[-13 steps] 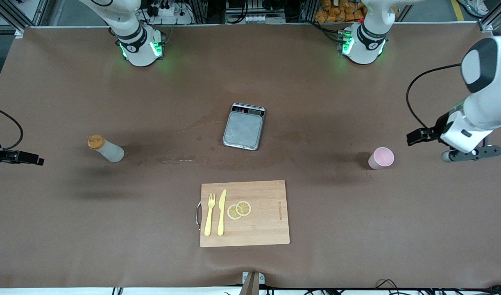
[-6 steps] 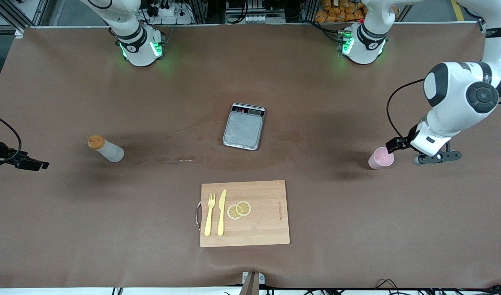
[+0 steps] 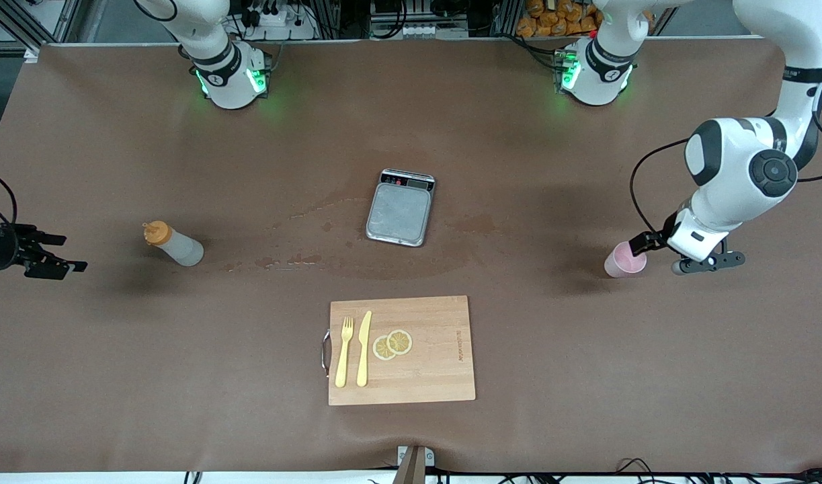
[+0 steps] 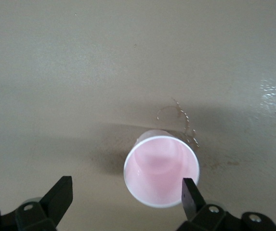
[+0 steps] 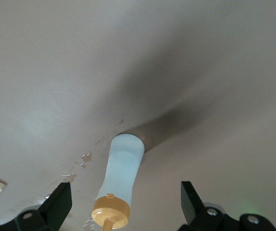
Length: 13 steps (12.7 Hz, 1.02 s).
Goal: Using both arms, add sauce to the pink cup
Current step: 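Grasp the pink cup with the left gripper while the right gripper approaches the bottle, then grasp the white sauce bottle with the right gripper while the left gripper lifts the cup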
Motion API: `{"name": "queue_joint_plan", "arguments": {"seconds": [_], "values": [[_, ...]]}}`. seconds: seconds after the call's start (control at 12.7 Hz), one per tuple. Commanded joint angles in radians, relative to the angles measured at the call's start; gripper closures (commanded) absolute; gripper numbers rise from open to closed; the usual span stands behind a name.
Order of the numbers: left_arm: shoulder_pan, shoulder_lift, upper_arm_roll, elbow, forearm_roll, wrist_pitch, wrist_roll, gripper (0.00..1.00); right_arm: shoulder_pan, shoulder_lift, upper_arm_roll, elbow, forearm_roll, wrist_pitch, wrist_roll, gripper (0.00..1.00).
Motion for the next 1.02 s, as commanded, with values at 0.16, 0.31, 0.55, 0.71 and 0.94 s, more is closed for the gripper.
{"name": "queue_joint_plan", "arguments": {"seconds": [0.16,0.31,0.55,0.71,0.94], "values": [[0.008,0.075,-0.004,-0.001,0.018,0.075,0.011,0.0,-0.093,0.103,0.019,0.019,0.247,-0.133,0.241,0.0],[0.016,0.099,-0.004,-0.001,0.018,0.087,0.01,0.0,-0.117,0.14,0.019,0.019,0.319,-0.136,0.318,0.0],[0.021,0.114,-0.004,-0.001,0.018,0.089,0.01,0.24,-0.139,0.194,0.019,0.016,0.371,-0.136,0.369,0.0],[0.019,0.126,-0.004,0.004,0.018,0.089,0.01,0.52,-0.142,0.243,0.019,0.017,0.38,-0.136,0.366,0.0],[0.019,0.122,-0.008,0.005,0.008,0.089,-0.015,1.0,-0.133,0.292,0.021,0.016,0.385,-0.136,0.369,0.0]]}}
